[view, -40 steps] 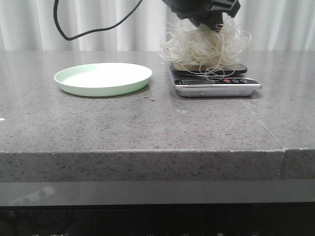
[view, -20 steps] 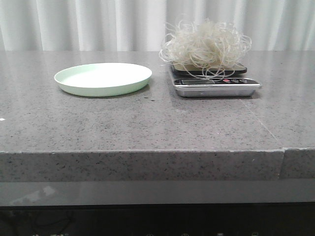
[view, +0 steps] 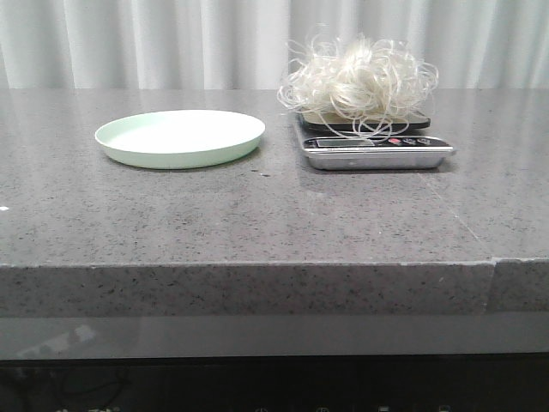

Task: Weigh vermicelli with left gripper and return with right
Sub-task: 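Open the left gripper to drop the vermicelli onto the scale pan, withdraw, then lower the right gripper onto the vermicelli on the scale and close it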

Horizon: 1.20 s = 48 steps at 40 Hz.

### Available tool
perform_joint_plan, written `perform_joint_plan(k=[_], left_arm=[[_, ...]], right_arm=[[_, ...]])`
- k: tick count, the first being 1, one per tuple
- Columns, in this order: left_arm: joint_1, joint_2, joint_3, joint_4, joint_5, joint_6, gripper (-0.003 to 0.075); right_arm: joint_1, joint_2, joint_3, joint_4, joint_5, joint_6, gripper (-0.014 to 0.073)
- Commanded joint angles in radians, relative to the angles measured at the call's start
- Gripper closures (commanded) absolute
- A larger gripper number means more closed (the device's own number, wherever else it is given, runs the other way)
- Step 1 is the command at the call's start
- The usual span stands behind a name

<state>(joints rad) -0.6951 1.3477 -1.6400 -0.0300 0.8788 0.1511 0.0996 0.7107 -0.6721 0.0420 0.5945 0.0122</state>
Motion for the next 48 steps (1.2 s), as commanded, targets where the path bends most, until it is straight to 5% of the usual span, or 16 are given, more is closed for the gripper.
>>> perform_joint_plan(k=[1, 11, 23, 33, 48], left_arm=[[-0.001, -0.133, 0.101, -0.002, -0.091, -0.021, 0.026], [-0.001, -0.402, 0.424, 0.219, -0.097, -0.247, 0.026], [-0.001, -0.667, 0.704, 0.221, -0.104, -0.275, 0.026], [-0.001, -0.752, 0.78, 0.22, -0.094, -0.275, 0.026], [-0.001, -0.752, 0.78, 0.22, -0.092, -0.275, 0.026]], right_arm=[[-0.004, 0.005, -0.029, -0.006, -0.058, -0.012, 0.0095], [-0.004, 0.005, -0.029, -0.006, -0.058, -0.012, 0.0095], [-0.004, 0.005, -0.029, 0.01, -0.056, -0.012, 0.0095], [0.008, 0.026, -0.06, 0.064, -0.048, -0.033, 0.0095], [0.165, 0.294, -0.29, 0.099, 0.011, -0.1, 0.0095]])
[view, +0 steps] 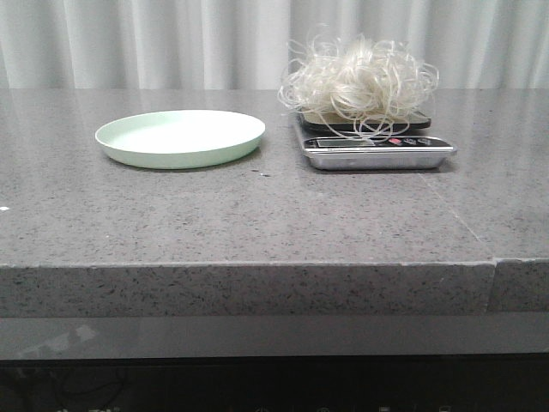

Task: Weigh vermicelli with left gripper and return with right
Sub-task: 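Lower the right gripper onto the vermicelli on the scale and close it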

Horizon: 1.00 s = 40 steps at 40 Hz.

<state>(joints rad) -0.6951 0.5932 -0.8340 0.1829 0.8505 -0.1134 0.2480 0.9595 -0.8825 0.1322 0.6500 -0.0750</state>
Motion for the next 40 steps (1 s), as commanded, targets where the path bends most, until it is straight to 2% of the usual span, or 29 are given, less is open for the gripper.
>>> perform_joint_plan(k=[1, 26, 40], left_arm=[[-0.001, 0.003, -0.026, 0.007, -0.064, -0.011, 0.026], [-0.001, 0.003, -0.026, 0.007, -0.064, -0.011, 0.026], [-0.001, 0.003, -0.026, 0.007, -0.064, -0.011, 0.026]], right_arm=[[0.021, 0.062, -0.096, 0.011, -0.043, -0.013, 0.0095], [0.046, 0.633, -0.698, 0.064, 0.069, -0.013, 0.0095], [0.046, 0.865, -0.93, 0.055, 0.129, -0.013, 0.0095]])
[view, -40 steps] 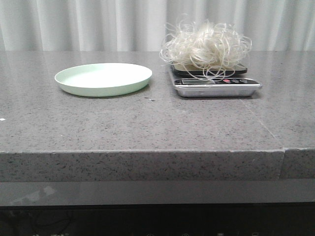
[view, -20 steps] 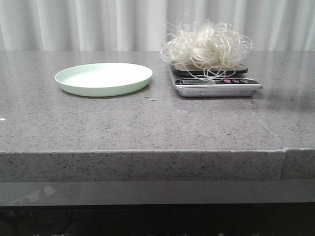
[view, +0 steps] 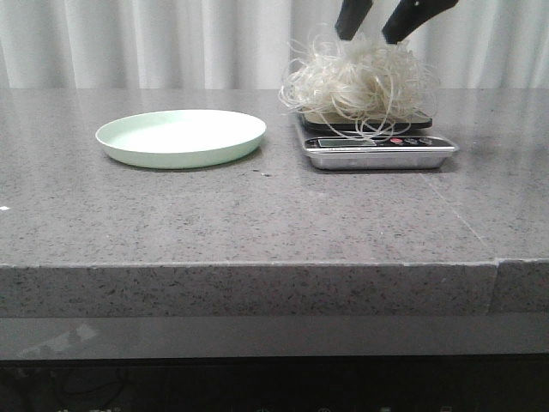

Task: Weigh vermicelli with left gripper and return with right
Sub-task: 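Lower the right gripper onto the vermicelli on the scale and close it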

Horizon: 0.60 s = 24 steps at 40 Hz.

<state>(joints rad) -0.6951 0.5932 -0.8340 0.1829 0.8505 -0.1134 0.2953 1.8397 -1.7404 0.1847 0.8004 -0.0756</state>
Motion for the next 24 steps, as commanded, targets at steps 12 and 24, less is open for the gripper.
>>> perform_joint_plan(k=[12, 24], left_arm=[[-0.001, 0.003, -0.026, 0.007, -0.064, -0.011, 0.026], [-0.001, 0.003, -0.026, 0.007, -0.064, -0.011, 0.026]], right_arm=[[-0.001, 0.051, -0.126, -0.031, 0.041, -0.012, 0.0151], [-0.001, 0.053, -0.126, -0.032, 0.058, -0.012, 0.0431]])
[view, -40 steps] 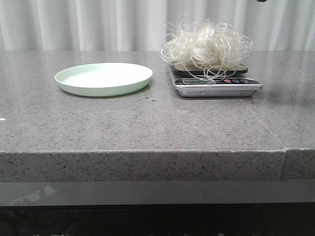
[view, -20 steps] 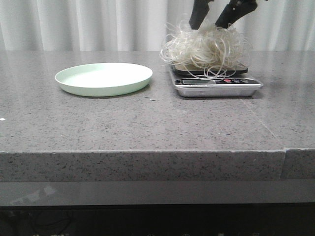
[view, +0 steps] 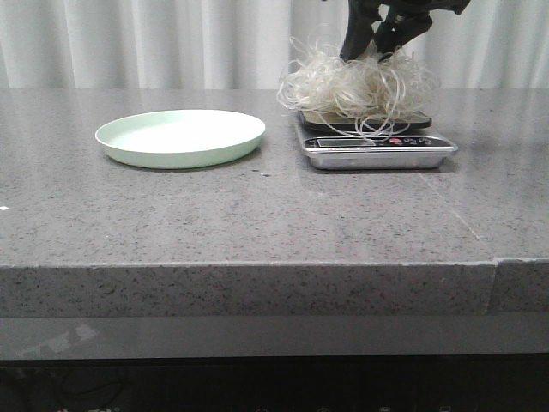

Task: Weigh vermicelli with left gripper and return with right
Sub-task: 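Lower the right gripper onto the vermicelli on the scale and close it, then lift the vermicelli with the right gripper and carry it over the plate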

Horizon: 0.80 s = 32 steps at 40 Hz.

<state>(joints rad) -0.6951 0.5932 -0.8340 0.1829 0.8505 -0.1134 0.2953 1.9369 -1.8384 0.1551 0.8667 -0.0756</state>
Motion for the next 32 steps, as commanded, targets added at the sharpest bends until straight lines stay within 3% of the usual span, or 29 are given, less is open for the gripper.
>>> perform_joint_plan(k=[1, 12, 22, 32], left_arm=[[-0.001, 0.003, -0.026, 0.007, -0.064, -0.011, 0.026], [-0.001, 0.003, -0.026, 0.007, -0.064, -0.011, 0.026], [-0.001, 0.003, -0.026, 0.007, -0.064, -0.011, 0.026], [-0.001, 0.003, -0.026, 0.007, -0.064, -0.011, 0.026]], right_arm=[[-0.001, -0.046, -0.029, -0.003, -0.009, -0.012, 0.044], [-0.001, -0.082, -0.061, -0.003, 0.003, -0.012, 0.0442], [0.06, -0.106, -0.28, -0.001, 0.106, -0.014, 0.0442], [0.179, -0.106, -0.379, 0.021, -0.005, -0.015, 0.0442]])
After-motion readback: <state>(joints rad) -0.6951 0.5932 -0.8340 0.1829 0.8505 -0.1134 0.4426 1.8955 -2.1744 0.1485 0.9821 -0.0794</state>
